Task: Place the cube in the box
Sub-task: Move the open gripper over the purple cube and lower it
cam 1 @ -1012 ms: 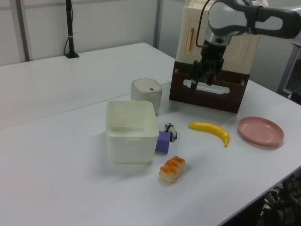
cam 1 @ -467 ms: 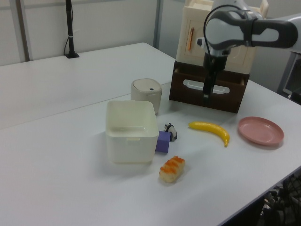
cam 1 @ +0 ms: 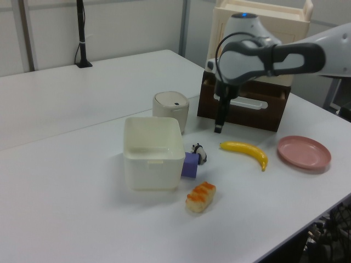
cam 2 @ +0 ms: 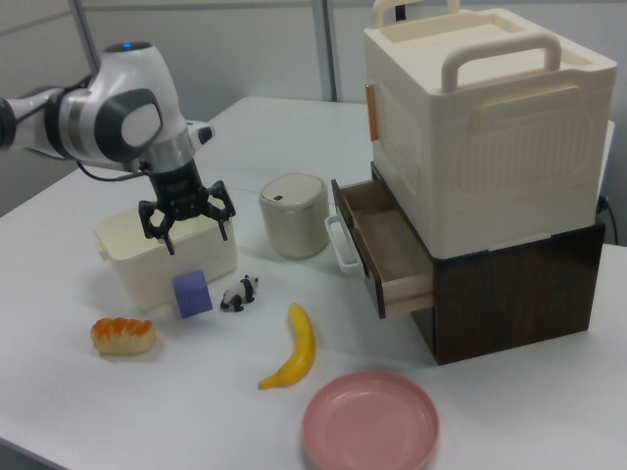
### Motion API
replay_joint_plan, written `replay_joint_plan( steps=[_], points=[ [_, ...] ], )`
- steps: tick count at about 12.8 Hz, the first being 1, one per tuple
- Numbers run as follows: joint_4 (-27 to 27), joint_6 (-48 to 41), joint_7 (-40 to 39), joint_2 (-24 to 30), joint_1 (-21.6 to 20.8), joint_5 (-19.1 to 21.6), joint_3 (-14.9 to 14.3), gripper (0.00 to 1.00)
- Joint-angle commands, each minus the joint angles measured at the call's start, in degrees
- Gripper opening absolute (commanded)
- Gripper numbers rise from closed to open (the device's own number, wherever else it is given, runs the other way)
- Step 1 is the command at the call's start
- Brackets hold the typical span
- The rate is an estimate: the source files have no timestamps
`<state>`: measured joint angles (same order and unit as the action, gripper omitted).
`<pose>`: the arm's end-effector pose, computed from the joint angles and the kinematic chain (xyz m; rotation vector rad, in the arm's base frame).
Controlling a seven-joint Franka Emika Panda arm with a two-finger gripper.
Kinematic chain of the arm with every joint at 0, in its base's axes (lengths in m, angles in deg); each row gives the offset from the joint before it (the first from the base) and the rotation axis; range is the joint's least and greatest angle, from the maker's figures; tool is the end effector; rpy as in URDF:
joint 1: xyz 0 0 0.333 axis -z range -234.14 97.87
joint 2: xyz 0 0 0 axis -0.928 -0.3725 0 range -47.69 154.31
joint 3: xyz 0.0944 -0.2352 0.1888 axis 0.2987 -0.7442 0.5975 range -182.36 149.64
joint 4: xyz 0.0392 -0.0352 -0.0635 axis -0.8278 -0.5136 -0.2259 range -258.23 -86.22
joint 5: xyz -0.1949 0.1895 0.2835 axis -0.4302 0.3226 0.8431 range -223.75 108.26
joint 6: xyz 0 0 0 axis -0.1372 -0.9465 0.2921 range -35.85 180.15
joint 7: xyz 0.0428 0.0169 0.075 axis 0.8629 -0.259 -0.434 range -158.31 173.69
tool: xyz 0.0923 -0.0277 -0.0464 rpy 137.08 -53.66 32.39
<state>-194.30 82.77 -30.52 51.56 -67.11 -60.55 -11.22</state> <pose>0.5704 0.0381 0.4660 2.8618 1.1429 0.0793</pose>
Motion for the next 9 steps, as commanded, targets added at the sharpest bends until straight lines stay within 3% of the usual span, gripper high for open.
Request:
replay_joint_plan(
  steps=[1,9],
  points=[
    [-0.4,8.4,-0.9,-5.5,-0.1,-1.2,2.4,1.00],
    [1.4,9.6,-0.5,-11.8,-2.3,-6.9,5.2,1.00]
  ],
)
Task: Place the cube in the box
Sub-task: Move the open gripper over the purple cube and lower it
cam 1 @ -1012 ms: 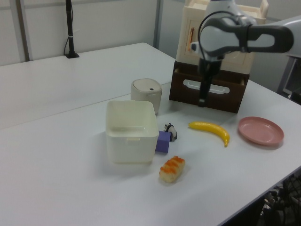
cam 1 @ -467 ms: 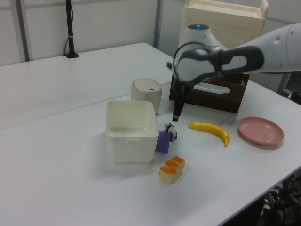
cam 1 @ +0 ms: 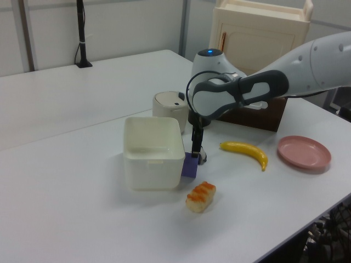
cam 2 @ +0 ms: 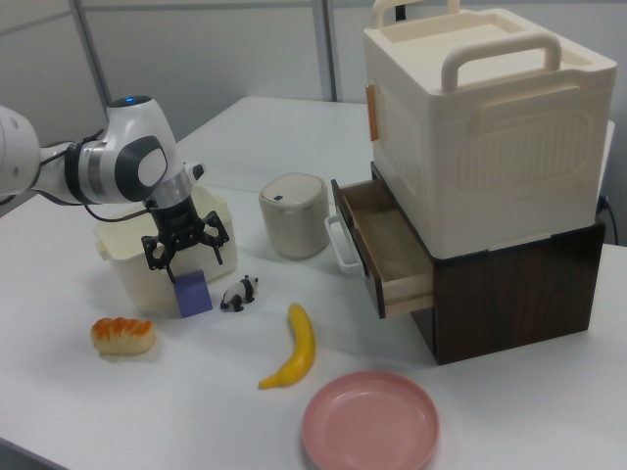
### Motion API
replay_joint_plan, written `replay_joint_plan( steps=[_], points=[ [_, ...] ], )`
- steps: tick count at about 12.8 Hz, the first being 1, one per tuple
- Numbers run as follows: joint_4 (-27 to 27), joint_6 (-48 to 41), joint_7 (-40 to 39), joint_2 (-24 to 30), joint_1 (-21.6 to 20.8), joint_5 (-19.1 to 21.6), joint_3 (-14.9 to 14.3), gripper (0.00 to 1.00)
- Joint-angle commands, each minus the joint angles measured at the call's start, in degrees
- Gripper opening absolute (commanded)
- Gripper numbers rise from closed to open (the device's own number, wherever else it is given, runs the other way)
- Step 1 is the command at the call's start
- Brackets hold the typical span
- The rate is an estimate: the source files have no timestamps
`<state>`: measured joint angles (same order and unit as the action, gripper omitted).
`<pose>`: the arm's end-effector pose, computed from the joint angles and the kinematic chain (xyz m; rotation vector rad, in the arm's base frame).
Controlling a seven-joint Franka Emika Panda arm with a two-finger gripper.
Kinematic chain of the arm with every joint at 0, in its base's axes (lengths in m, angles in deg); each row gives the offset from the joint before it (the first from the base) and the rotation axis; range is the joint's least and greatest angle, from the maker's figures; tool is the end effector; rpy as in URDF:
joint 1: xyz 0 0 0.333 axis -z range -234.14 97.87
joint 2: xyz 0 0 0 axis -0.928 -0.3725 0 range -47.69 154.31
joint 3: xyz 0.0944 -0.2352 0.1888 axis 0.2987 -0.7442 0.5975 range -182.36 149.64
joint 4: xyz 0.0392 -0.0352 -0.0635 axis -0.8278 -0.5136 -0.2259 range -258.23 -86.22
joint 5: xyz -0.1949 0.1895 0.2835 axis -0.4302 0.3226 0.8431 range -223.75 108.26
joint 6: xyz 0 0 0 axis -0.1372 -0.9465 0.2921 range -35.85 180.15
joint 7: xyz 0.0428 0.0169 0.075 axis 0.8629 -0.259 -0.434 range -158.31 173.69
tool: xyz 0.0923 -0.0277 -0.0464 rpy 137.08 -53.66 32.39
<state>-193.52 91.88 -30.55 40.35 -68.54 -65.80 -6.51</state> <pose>0.5996 0.0996 0.3735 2.7362 1.3603 0.0427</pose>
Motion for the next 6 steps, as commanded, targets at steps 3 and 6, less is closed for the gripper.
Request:
replay_joint_plan(
  steps=[3,6],
  points=[
    [0.7,0.6,-0.4,-2.5,-1.8,-2.8,0.5,1.00],
    [0.7,0.7,-0.3,-3.5,-1.7,-2.8,0.5,1.00]
  ],
)
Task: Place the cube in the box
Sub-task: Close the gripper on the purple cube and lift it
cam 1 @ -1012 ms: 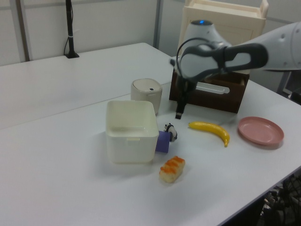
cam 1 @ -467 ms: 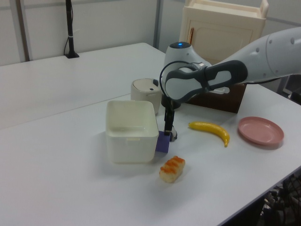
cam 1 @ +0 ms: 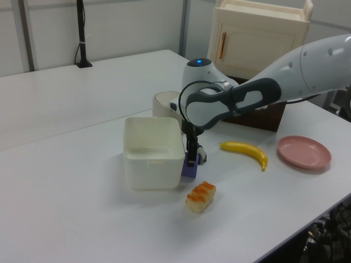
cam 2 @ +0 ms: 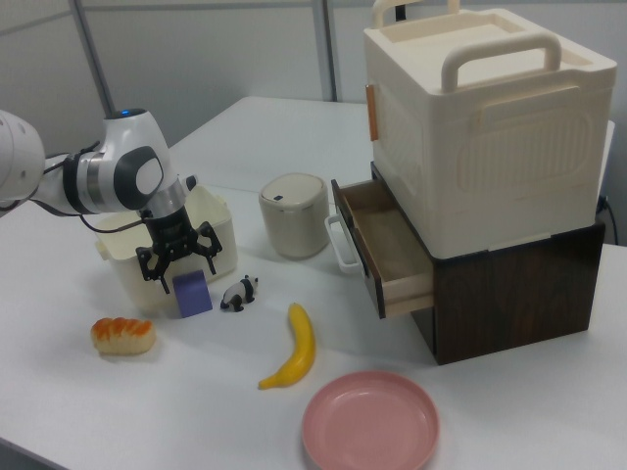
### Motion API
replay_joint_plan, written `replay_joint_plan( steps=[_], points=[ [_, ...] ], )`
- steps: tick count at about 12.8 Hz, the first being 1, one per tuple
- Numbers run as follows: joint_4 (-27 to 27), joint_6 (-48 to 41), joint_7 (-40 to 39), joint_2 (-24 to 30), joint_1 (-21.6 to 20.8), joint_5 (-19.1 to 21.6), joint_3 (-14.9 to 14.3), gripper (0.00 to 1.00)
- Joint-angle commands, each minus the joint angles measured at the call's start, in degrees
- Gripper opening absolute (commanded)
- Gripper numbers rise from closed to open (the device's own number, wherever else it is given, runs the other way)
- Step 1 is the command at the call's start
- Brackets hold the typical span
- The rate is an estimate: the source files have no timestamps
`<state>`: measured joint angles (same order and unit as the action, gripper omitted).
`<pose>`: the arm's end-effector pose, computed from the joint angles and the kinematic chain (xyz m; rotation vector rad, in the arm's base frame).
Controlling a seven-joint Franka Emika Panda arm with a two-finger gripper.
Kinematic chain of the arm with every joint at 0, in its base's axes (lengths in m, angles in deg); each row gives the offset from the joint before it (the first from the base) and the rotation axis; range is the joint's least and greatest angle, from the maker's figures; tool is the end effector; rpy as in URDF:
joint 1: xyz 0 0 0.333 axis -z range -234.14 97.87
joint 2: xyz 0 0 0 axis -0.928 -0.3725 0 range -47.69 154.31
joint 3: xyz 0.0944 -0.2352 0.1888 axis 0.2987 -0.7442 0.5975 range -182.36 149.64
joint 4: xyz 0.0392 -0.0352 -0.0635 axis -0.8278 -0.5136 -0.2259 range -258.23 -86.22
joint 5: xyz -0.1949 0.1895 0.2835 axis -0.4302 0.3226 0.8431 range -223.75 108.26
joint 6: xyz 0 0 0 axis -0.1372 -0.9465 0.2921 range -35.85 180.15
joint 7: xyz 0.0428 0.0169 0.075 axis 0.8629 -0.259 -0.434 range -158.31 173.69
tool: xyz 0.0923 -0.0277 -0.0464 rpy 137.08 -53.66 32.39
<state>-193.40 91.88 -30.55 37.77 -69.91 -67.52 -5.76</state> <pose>0.5976 0.1206 0.3478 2.6962 1.4354 -0.0196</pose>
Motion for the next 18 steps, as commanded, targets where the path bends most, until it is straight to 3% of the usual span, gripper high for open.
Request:
replay_joint_plan(
  steps=[1,2,3,4,5,7,9,14,18],
  points=[
    [0.6,0.6,-0.3,-1.2,-0.2,-1.1,-0.2,1.00],
    [0.5,0.6,-0.4,-1.2,-0.2,-1.6,-0.2,0.99],
    [0.5,0.6,-0.7,-1.5,0.0,-3.0,-0.2,0.74],
    [0.4,0.7,-0.4,-1.8,0.1,-3.3,-0.2,0.42],
    [0.4,0.6,-0.4,-1.8,0.2,-3.4,-0.3,0.33],
    [0.4,0.6,-0.5,-1.8,0.2,-4.0,-0.4,0.27],
    [0.5,0.6,-0.3,-1.4,0.3,-4.2,-0.5,0.27],
    [-0.2,-0.9,0.1,7.6,2.6,-3.4,-0.6,0.28],
    [0.3,-2.3,6.1,12.9,2.6,-3.2,-0.6,0.30]
  ],
)
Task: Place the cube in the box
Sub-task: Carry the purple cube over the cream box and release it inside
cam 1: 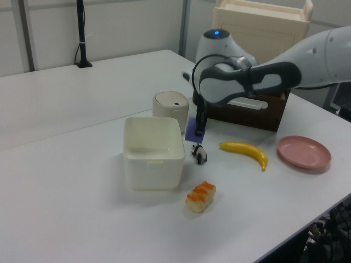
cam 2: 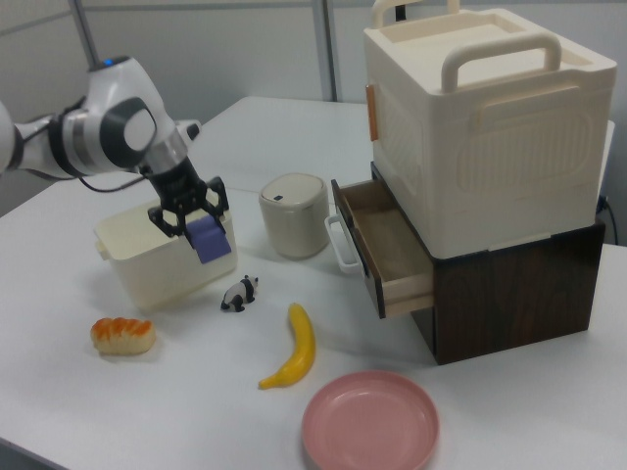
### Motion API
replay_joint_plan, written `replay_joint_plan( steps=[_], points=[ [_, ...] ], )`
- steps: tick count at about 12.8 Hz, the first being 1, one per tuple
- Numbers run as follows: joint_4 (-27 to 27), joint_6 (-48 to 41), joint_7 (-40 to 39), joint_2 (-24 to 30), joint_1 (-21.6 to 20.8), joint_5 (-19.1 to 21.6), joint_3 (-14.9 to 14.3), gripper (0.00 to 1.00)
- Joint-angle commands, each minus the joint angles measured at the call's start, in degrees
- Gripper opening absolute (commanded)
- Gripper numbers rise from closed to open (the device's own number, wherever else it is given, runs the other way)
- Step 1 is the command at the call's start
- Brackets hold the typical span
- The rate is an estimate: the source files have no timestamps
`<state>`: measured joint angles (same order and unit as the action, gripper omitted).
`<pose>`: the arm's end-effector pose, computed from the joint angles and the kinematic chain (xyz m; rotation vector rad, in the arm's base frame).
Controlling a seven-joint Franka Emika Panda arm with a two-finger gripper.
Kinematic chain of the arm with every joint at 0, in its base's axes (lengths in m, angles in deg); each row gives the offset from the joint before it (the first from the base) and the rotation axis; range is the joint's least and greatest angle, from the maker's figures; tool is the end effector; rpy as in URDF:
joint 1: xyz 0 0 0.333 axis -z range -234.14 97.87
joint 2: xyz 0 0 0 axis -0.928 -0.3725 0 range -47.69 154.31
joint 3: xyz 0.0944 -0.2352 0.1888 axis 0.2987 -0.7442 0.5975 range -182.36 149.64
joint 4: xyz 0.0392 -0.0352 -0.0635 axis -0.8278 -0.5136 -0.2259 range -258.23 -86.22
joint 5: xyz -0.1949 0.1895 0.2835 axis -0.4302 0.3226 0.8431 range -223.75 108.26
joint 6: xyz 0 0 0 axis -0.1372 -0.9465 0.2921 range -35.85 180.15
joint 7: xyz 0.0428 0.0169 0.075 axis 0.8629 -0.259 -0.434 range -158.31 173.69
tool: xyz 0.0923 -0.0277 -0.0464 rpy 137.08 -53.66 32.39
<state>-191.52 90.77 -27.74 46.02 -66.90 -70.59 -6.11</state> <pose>0.6005 0.0838 0.4480 2.6497 1.2616 0.1727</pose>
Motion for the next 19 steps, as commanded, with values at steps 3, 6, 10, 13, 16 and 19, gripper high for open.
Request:
replay_joint_plan(
  steps=[3,6,10,13,16,19],
  points=[
    [0.8,-0.6,6.5,4.7,-1.5,0.0,0.0,0.31],
    [4.0,-0.3,7.0,4.2,-4.1,-0.3,0.3,0.32],
    [6.7,3.9,15.7,2.2,-5.8,-1.8,4.2,1.00],
    [6.7,3.9,19.1,2.2,-6.0,-1.9,4.4,1.00],
    [6.5,3.6,19.2,2.3,-6.0,-1.8,4.3,1.00],
    [6.7,-4.8,24.0,3.3,-5.6,-1.2,4.3,1.00]
  ],
)
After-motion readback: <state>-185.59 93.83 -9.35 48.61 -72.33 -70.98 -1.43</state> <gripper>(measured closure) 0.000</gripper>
